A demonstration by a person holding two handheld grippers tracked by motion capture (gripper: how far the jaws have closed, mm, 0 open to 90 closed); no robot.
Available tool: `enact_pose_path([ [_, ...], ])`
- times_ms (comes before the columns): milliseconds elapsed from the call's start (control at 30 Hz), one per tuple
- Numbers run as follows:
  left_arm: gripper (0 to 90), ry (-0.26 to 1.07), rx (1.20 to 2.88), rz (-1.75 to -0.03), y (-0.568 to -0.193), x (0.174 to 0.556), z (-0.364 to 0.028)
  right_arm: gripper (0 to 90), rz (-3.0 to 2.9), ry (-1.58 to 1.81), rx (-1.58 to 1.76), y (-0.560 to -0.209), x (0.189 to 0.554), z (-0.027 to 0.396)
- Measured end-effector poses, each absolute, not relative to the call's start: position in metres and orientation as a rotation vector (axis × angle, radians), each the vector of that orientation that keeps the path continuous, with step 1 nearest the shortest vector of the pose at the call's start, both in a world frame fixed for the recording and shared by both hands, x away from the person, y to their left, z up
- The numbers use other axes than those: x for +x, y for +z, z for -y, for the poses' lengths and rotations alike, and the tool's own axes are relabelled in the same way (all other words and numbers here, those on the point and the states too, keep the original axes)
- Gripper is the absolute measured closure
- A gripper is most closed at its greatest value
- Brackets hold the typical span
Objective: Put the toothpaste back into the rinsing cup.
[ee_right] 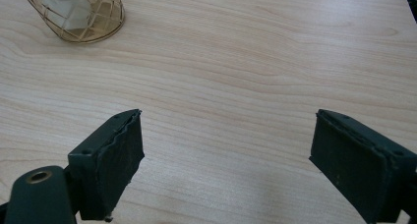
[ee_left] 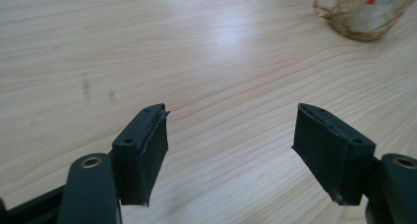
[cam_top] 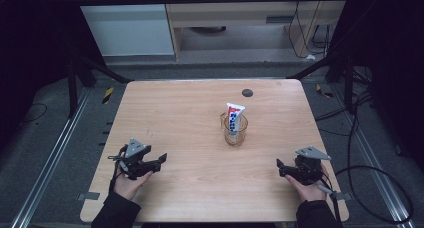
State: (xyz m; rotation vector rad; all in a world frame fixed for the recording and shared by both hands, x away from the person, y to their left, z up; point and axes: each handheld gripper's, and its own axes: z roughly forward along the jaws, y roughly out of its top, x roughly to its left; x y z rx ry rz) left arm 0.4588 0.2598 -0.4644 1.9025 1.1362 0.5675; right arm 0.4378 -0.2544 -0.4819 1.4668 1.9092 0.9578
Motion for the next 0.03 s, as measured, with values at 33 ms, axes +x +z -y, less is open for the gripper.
enact_pose_path([
  [33, 27.6, 0.583, 1.894, -1.150, -0.4659, 0.4570, -0.2658, 12.4, -1.903, 0.966, 1.477, -0.4818, 0.4366, 0.2541],
])
